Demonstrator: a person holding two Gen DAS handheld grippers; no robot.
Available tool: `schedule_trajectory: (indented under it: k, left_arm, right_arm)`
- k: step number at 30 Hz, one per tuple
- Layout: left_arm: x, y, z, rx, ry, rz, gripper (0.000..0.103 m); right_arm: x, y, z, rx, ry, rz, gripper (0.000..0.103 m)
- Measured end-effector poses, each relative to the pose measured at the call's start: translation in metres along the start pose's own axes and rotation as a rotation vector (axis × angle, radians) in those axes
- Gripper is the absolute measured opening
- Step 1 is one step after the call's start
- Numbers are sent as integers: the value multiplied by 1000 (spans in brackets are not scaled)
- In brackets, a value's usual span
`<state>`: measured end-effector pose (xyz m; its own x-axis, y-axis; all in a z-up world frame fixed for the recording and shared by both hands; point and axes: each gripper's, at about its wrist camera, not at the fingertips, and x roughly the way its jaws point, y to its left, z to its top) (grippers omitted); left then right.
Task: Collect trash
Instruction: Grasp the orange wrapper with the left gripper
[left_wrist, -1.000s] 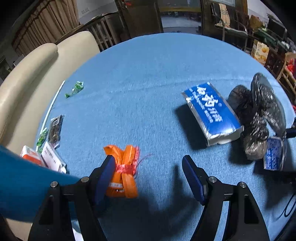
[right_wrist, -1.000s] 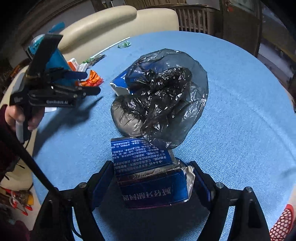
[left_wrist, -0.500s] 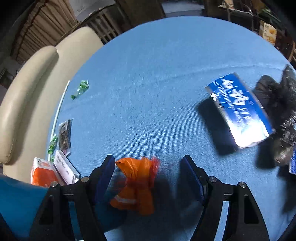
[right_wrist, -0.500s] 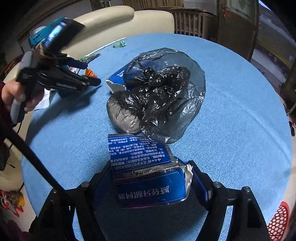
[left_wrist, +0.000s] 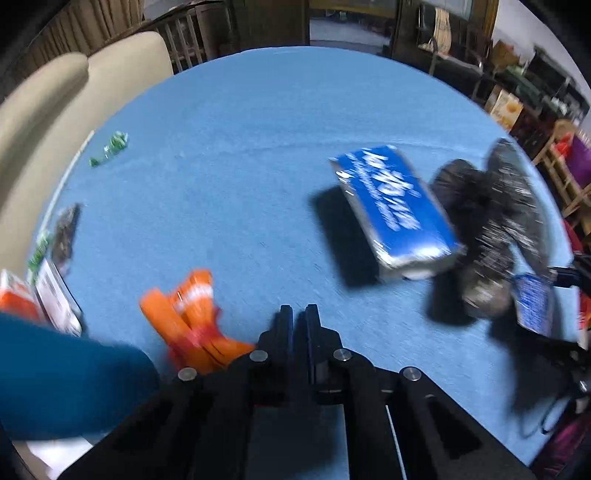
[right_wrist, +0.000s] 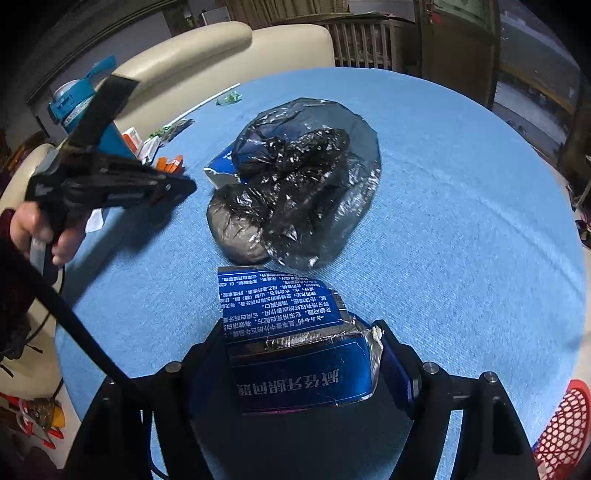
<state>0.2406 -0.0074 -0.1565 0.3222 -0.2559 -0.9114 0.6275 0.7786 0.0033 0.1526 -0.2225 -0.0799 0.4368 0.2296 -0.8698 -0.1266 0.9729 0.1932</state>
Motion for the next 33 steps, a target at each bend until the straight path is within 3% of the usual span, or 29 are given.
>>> schedule_trajectory:
  k: [5,9,10,14,15,19,23,26,29,30,33]
  left_arm:
    - [-23,-19,-40,-51,-17,-82,6]
    - [-52,-31,-63,-58,-68,-48,6]
    - [-59,-31,-62,-56,-84,-16,13]
    - [-67,-20,-33,-41,-105,126,63]
    - [-68,-22,-26,-35,-107,146,65]
    - [-43,-15,2,-50,-20,243,65]
    - [-23,3,9,-123,41,278,65]
    - [-8,17,10,-180,67,256,65]
    - [0,15,6,-188,63,284,64]
    - [0,14,4,-201,59,275,60]
    - [-1,20,1,-243,28,243,34]
  right_arm:
    - [-9,-14,-8,52,-11,21,78]
    - [-14,-23,-12,87,-15,51,78]
    - [-15,-25,-13,90,-16,54,78]
    - [-16,-27,-14,99,-23,53,78]
    - [-16,-28,-14,105,-26,54,78]
    - [-19,-33,-17,136,-38,77,78]
    - [-24,-38,-20,138,-41,90,78]
    - [-25,-39,-21,132,-43,97,78]
    - [-26,-42,-21,135,-48,112,78]
    - [-27,-44,-21,135,-50,116,78]
    - [-28,-47,-21,135,-56,123,78]
